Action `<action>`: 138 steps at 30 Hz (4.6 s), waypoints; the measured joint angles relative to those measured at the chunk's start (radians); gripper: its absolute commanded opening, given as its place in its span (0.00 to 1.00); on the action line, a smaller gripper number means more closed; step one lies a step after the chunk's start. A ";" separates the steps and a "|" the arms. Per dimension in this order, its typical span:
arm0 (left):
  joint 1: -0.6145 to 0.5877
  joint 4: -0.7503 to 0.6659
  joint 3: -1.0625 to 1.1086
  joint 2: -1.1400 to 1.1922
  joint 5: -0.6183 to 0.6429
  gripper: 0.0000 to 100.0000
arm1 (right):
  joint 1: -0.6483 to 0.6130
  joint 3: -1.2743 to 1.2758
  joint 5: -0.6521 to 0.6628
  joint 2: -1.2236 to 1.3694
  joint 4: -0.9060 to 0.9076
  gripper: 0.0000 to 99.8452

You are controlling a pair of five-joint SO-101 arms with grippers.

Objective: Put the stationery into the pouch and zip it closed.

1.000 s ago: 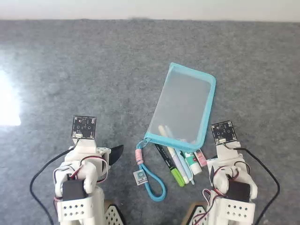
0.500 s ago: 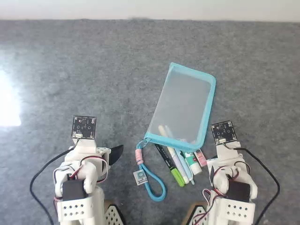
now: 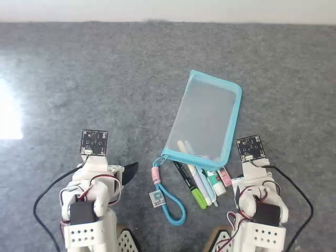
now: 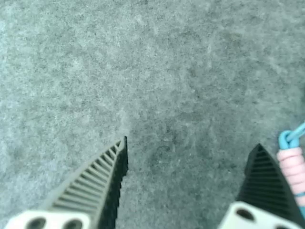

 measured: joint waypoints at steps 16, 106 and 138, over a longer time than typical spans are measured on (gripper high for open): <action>0.000 0.000 0.000 0.000 0.000 0.37 | 0.000 0.000 0.000 0.000 0.000 0.08; -0.671 -0.370 -0.002 0.000 -0.120 0.08 | -1.094 -1.114 -0.718 1.758 -0.305 0.09; -0.623 -0.370 -0.002 0.000 -0.118 0.08 | -1.033 -1.091 -0.763 1.781 -0.362 0.25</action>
